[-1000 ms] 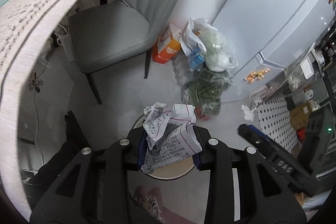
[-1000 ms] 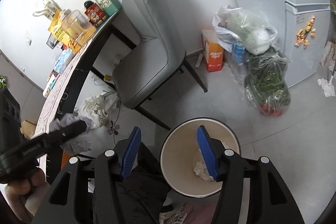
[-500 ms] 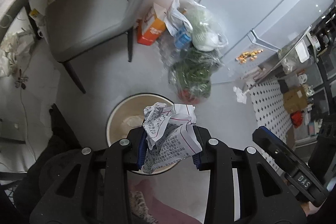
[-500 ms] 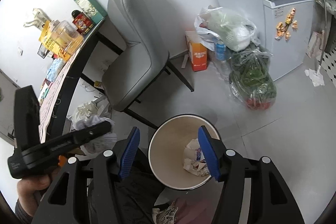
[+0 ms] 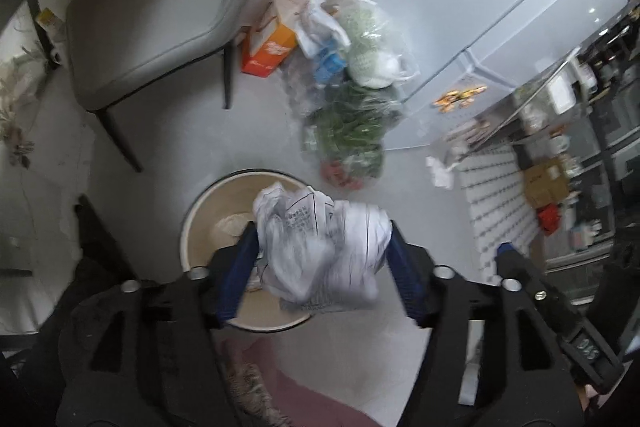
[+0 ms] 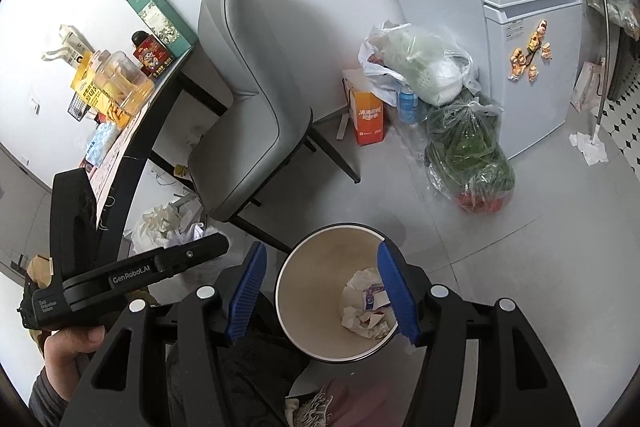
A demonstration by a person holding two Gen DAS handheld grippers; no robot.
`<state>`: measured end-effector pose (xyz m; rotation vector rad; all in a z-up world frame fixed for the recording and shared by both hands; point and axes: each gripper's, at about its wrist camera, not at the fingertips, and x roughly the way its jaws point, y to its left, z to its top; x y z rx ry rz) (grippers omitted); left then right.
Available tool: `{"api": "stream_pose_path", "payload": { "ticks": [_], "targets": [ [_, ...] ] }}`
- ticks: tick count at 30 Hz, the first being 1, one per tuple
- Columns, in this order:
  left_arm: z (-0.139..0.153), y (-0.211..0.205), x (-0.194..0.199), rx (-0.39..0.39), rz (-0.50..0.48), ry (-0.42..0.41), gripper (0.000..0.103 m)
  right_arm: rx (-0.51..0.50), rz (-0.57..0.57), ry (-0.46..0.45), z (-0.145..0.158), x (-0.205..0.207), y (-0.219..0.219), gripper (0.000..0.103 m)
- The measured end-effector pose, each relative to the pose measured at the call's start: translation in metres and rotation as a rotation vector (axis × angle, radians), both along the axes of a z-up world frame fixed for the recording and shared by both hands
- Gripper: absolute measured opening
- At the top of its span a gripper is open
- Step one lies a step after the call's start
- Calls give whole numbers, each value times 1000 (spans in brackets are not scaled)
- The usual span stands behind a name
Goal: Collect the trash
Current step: 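Open both tools to drop the papers into the bin, then move both tools back over the table toward the tissue and bottle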
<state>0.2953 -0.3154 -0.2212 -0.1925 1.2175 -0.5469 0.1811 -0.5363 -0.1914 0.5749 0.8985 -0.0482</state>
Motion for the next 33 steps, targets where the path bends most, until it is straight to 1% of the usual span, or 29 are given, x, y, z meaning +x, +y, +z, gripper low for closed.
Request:
{"api": "stream_pose_path", "payload": {
  "ticks": [1, 2, 4, 6, 9, 12, 14, 16, 17, 19, 20, 22, 23, 24, 25, 26, 27, 29, 31, 33],
  "targets": [
    [0, -1, 0, -9, -6, 4, 78, 0, -1, -1, 0, 0, 0, 58],
    [1, -2, 0, 2, -5, -3, 83, -1, -3, -3, 0, 0, 0, 58],
    [5, 2, 0, 5, 2, -17, 87, -1, -9, -2, 0, 0, -1, 58],
    [10, 10, -1, -12, 21, -27, 91, -2, -8, -8, 3, 1, -1, 58],
    [20, 22, -2, 1, 60, -54, 92, -10, -2, -21, 5, 1, 3, 60],
    [37, 38, -6, 9, 83, -96, 92, -5, 12, -7, 4, 6, 11, 61],
    [50, 51, -9, 20, 106, -132, 92, -20, 34, -11, 10, 9, 21, 61],
    [67, 70, -16, 29, 135, -184, 92, -36, 61, -23, 19, 13, 34, 62],
    [75, 77, -19, 34, 142, -203, 92, -42, 72, -31, 24, 14, 39, 64],
    [90, 92, -26, 25, 144, -232, 92, -60, 93, -51, 35, 17, 54, 66],
    [99, 102, -30, 6, 138, -242, 92, -66, 101, -64, 41, 17, 61, 73],
    [111, 120, -36, -33, 122, -230, 92, -83, 107, -88, 51, 16, 73, 79],
    [114, 127, -39, -54, 112, -210, 94, -94, 120, -100, 57, 17, 82, 79],
    [118, 138, -41, -87, 80, -149, 94, -98, 131, -105, 61, 18, 89, 79],
    [122, 144, -45, -55, 54, -112, 94, -104, 149, -110, 66, 19, 99, 79],
    [126, 149, -50, -6, 52, -116, 94, -110, 159, -114, 69, 19, 108, 79],
    [135, 158, -56, 42, 60, -137, 94, -118, 172, -118, 72, 19, 116, 79],
    [145, 174, -65, 43, 72, -148, 94, -138, 196, -123, 77, 20, 132, 79],
    [154, 190, -73, 72, 107, -172, 94, -148, 227, -125, 82, 21, 152, 79],
    [160, 204, -80, 67, 128, -184, 94, -150, 252, -128, 85, 22, 168, 79]
  ]
}}
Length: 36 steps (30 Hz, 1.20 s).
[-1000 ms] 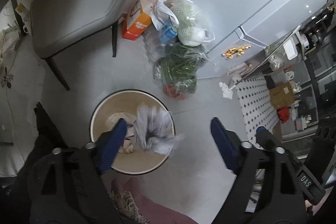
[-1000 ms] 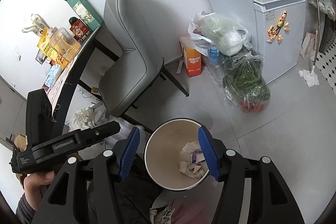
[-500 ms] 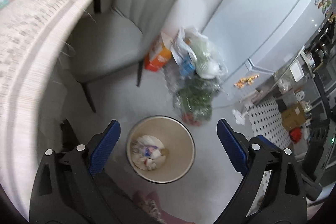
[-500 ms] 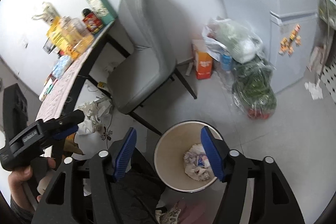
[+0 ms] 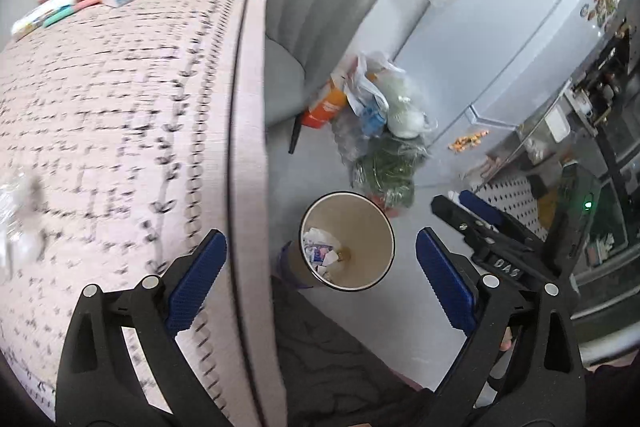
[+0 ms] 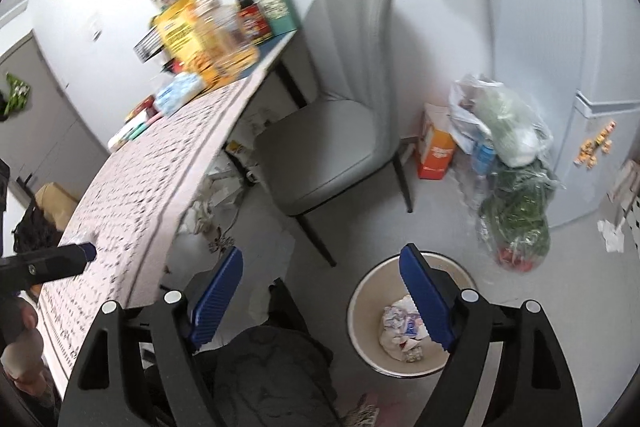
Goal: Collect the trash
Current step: 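Move both tools back over the table toward the tissue and bottle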
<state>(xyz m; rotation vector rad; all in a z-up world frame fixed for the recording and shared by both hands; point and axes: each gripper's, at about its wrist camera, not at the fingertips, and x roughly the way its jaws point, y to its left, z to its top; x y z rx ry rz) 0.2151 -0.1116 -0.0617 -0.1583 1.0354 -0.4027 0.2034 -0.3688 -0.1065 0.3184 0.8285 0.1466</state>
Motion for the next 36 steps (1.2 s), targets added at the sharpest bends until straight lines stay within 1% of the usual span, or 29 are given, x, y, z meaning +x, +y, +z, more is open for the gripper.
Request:
{"api": "stream_pose_path", "payload": {
  "ticks": [6, 9, 10, 11, 14, 18, 20, 24, 26, 28, 30, 34, 36],
  "targets": [
    [6, 46, -19, 14, 117, -17, 94, -21, 88, -24, 15, 0, 50, 81],
    [7, 75, -28, 5, 195, -35, 94, -26, 124, -32, 20, 1, 69, 81],
    [8, 86, -32, 13, 231, -44, 94, -25, 141, -35, 21, 1, 78, 81],
    [8, 92, -34, 15, 246, -48, 94, -27, 150, -37, 22, 1, 84, 81],
    [6, 117, -43, -6, 299, -63, 94, -27, 193, -43, 25, 2, 105, 81],
    [3, 141, -54, 0, 354, -66, 94, -24, 256, -52, 28, 1, 134, 85],
    [0, 162, -62, -11, 392, -68, 94, -24, 287, -56, 28, 0, 148, 88],
    [-8, 197, -76, -21, 455, -76, 94, -34, 351, -54, 29, 0, 179, 88],
    [-13, 214, -85, -5, 489, -83, 94, -32, 379, -59, 29, -2, 193, 94],
    [-17, 224, -89, 12, 503, -78, 94, -23, 401, -57, 28, -3, 206, 94],
    [-21, 236, -92, -13, 520, -76, 94, -13, 422, -50, 27, -3, 217, 94],
    [-26, 255, -91, -27, 567, -86, 94, -6, 471, -49, 28, -1, 240, 94],
    [-29, 259, -88, -19, 586, -79, 94, 0, 487, -51, 28, 1, 246, 94]
  ]
}}
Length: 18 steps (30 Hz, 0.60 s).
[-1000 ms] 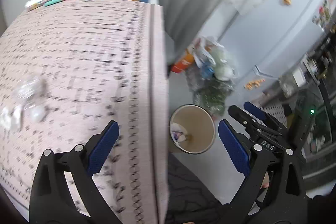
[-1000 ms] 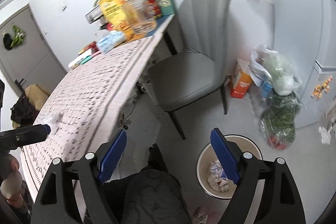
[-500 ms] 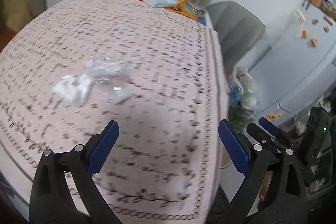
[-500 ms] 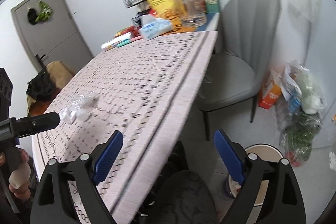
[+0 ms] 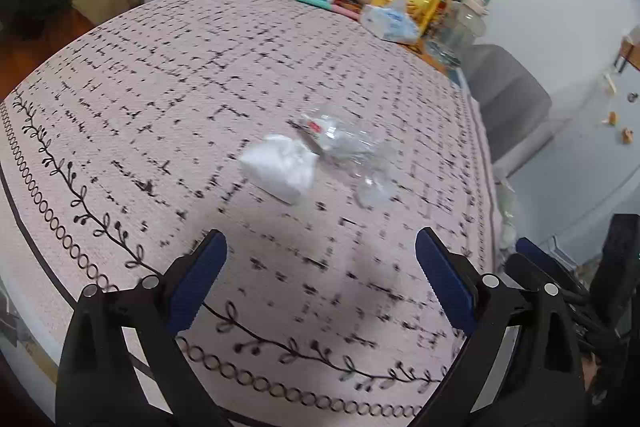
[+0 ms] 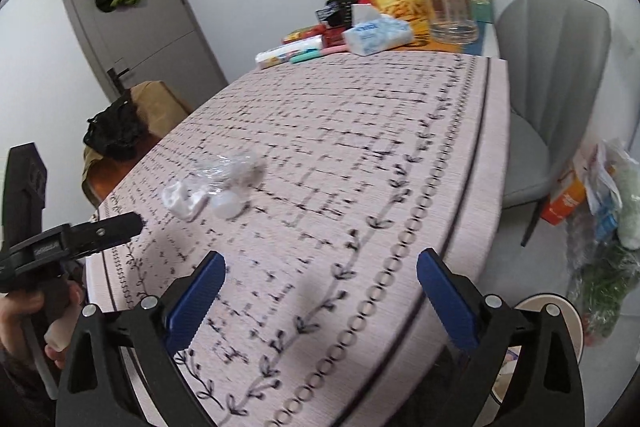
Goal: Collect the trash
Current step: 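Move both tools back over the table toward the tissue and bottle, then grasp white tissue with the left tool while the right tool grasps the crushed plastic bottle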
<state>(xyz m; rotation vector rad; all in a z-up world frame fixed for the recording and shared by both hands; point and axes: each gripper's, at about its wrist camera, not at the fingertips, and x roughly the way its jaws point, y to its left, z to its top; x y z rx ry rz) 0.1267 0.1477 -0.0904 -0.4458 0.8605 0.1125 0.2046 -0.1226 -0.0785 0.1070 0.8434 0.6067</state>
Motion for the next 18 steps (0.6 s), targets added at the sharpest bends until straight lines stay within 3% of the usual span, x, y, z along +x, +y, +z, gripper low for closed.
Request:
{"api": "stream_pose_path", "payload": {
  "ticks": [4, 8, 18],
  "targets": [
    [-8, 8, 12, -6, 23, 18, 92, 9, 26, 3, 1, 3, 11, 93],
    [-15, 17, 27, -11, 55, 28, 81, -3, 29, 18, -2, 8, 15, 88],
    [-26, 31, 52, -5, 81, 8, 73, -64, 37, 36, -4, 27, 40, 82]
  ]
}}
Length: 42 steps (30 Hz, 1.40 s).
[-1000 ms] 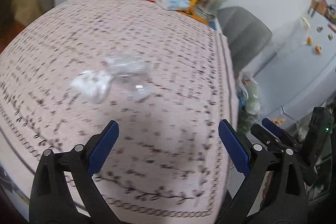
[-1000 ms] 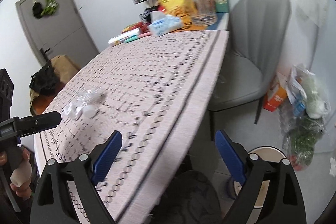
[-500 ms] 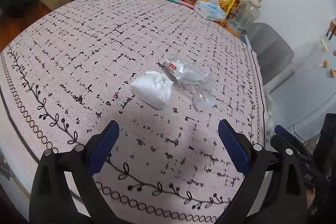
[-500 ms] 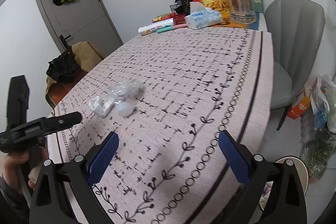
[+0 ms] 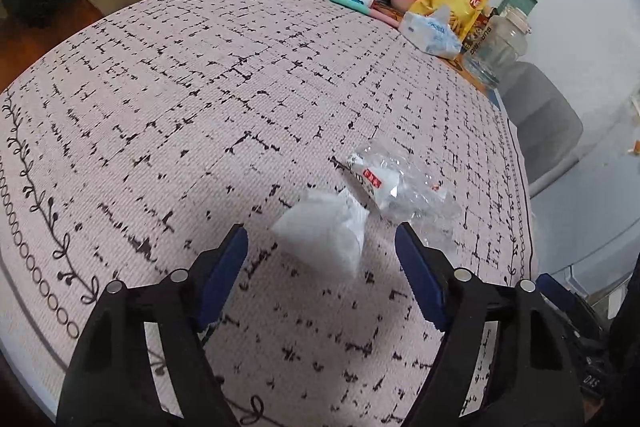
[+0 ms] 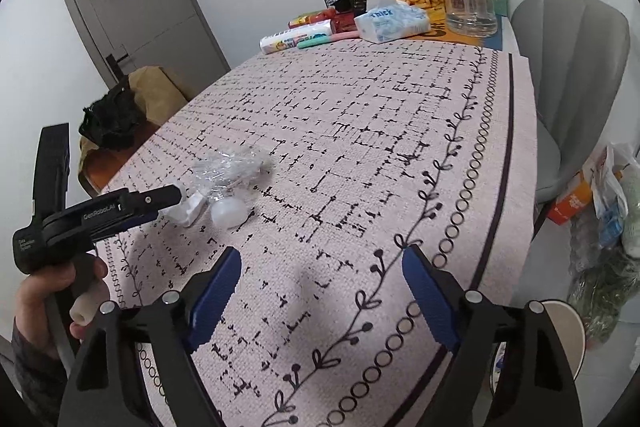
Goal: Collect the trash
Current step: 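Grasp white tissue with the left tool while the right tool grasps the crushed plastic bottle, then carry the tissue and plastic bottle over the trash bin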
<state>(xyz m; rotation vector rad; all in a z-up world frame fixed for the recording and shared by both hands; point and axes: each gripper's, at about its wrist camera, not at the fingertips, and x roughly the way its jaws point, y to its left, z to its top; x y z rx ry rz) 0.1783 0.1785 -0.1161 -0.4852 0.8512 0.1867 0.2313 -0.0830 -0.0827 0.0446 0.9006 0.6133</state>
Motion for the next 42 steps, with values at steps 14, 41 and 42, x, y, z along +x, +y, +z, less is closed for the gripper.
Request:
{"api": "stream_pose_path", "payload": {
  "ticks": [14, 41, 42],
  "targets": [
    [11, 21, -33, 2, 46, -73, 31, -58, 98, -16, -1, 7, 80, 74],
    [42, -11, -46, 31, 36, -129, 31, -4, 80, -40, 10, 11, 50, 32],
    [44, -16, -44, 32, 26, -131, 31, -1, 71, -46, 13, 9, 41, 32]
  ]
}}
